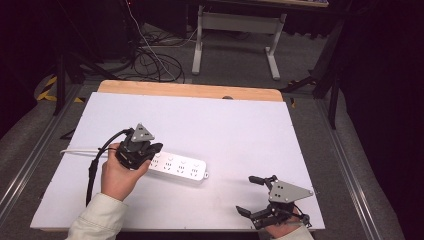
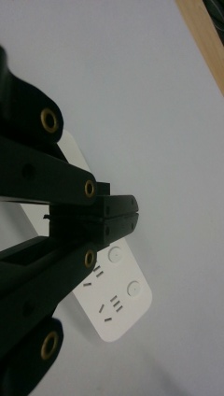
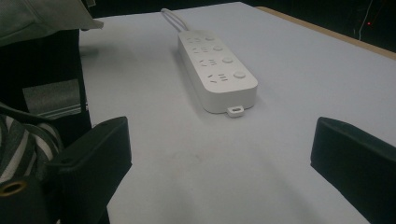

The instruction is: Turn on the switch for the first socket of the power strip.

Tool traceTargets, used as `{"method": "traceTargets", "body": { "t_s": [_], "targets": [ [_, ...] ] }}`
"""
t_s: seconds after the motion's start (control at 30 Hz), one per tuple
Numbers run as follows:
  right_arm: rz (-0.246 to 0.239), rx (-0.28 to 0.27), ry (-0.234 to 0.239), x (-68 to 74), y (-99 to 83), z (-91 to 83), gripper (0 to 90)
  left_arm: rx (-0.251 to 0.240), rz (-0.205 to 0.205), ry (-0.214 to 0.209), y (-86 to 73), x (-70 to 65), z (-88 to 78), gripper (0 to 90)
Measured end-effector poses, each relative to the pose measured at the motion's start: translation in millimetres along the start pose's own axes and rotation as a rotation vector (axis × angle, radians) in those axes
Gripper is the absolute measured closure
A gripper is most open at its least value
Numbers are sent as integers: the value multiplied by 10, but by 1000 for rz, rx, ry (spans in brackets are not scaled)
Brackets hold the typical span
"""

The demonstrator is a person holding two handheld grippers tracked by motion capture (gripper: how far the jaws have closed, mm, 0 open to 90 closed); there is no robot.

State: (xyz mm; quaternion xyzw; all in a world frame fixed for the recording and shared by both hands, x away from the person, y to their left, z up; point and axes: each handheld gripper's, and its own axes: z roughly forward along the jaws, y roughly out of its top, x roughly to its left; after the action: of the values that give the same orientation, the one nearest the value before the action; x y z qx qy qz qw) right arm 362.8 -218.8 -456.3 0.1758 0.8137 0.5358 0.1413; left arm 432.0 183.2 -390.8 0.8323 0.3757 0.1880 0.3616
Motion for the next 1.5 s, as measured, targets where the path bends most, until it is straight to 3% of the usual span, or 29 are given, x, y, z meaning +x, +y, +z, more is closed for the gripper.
{"method": "traceTargets", "body": {
  "t_s": [0.03,0.07,0.13,0.27,0.3,0.47,0.6,0.8,0.9,1.0,1.17,1.43,1.5],
  "targets": [
    [1,1,-1,-1,0,1,56,-25,13,-7,-2,7,-13,835],
    [1,2,0,-3,0,1,56,-50,17,-3,-5,5,-27,697],
    [0,1,-2,-1,0,0,56,-72,21,12,-4,23,-76,629],
    [0,-1,-4,-1,-2,-6,56,-112,14,-4,18,44,-206,525],
    [0,-2,-3,-3,-1,-10,56,-124,18,-2,23,40,-238,462],
    [1,-3,-6,-3,-1,-14,56,-140,3,-24,6,32,-379,351],
    [1,-4,-5,-2,-3,-18,56,-150,23,-51,-48,52,-447,307],
    [0,-4,-9,3,-4,-23,56,-184,63,-26,-200,95,-536,247],
    [2,-4,-13,2,-4,-25,56,-197,55,-35,-265,102,-594,221],
    [2,-5,-10,4,-4,-25,56,-213,34,-72,-335,125,-645,201],
    [-2,-17,-5,10,0,-35,51,-246,43,-44,-484,151,-678,160],
    [0,-23,-17,4,-1,-49,47,-291,51,-104,-713,114,-753,154],
    [0,-26,-14,5,1,-50,39,-309,59,-99,-770,91,-755,148]
  ]
}}
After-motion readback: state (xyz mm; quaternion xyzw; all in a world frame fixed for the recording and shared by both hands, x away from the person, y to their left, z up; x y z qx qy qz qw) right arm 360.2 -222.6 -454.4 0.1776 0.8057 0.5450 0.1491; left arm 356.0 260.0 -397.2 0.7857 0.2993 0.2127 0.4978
